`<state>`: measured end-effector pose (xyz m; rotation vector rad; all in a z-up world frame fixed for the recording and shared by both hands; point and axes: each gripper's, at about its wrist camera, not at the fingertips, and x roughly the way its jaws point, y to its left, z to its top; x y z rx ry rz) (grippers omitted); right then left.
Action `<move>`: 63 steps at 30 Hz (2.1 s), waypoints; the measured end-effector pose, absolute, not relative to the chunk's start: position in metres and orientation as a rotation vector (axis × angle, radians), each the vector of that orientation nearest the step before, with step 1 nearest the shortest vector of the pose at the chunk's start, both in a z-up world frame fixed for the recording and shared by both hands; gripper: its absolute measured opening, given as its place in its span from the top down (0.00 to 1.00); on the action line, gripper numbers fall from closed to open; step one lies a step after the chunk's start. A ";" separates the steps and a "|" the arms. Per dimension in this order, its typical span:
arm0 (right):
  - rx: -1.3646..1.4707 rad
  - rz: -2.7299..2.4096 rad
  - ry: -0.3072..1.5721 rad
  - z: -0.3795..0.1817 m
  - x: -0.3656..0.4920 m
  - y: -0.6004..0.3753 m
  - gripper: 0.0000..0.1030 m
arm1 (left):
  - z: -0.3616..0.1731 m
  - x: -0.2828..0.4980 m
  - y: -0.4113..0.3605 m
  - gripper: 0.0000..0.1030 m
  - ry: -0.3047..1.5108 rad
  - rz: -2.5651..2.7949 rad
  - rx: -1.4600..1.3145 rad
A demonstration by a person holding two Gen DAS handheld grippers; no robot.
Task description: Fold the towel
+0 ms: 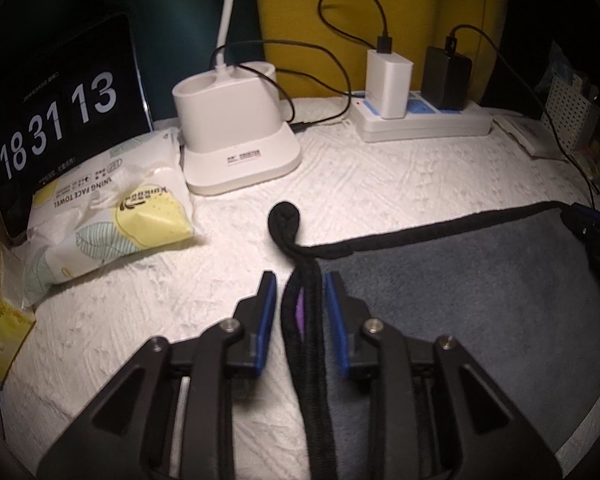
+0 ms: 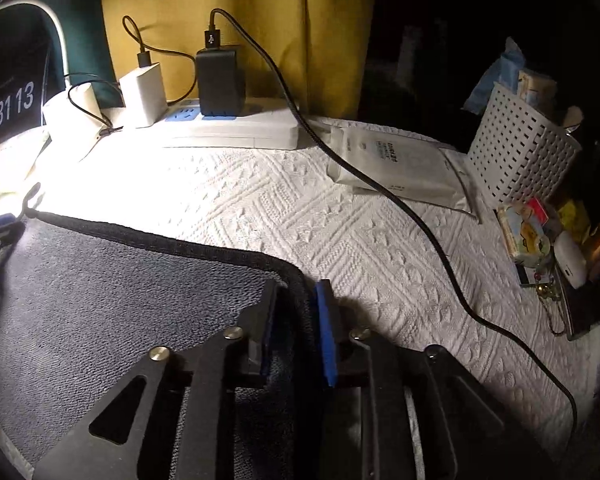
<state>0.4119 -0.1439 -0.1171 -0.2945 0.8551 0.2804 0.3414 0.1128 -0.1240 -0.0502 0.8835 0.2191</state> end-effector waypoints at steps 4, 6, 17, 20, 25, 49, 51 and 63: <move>-0.314 0.276 0.853 -0.117 0.412 -0.144 0.71 | -0.122 0.335 0.113 0.58 0.876 0.233 -0.025; -0.324 0.273 0.854 -0.117 0.412 -0.143 0.69 | -0.121 0.332 0.116 0.54 0.871 0.239 -0.042; -0.326 0.263 0.864 -0.107 0.394 -0.148 0.66 | -0.113 0.306 0.117 0.53 0.855 0.245 -0.099; -0.330 0.258 0.858 -0.103 0.387 -0.150 0.66 | -0.109 0.300 0.116 0.52 0.848 0.242 -0.110; -0.332 0.260 0.846 -0.094 0.376 -0.152 0.66 | -0.102 0.292 0.114 0.51 0.837 0.239 -0.120; -0.307 0.305 0.811 -0.062 0.316 -0.147 0.66 | -0.086 0.234 0.097 0.31 0.810 0.201 -0.153; -0.305 0.306 0.810 -0.061 0.309 -0.148 0.66 | -0.084 0.229 0.095 0.31 0.806 0.199 -0.157; -0.301 0.320 0.798 -0.054 0.277 -0.147 0.66 | -0.076 0.198 0.084 0.31 0.787 0.188 -0.169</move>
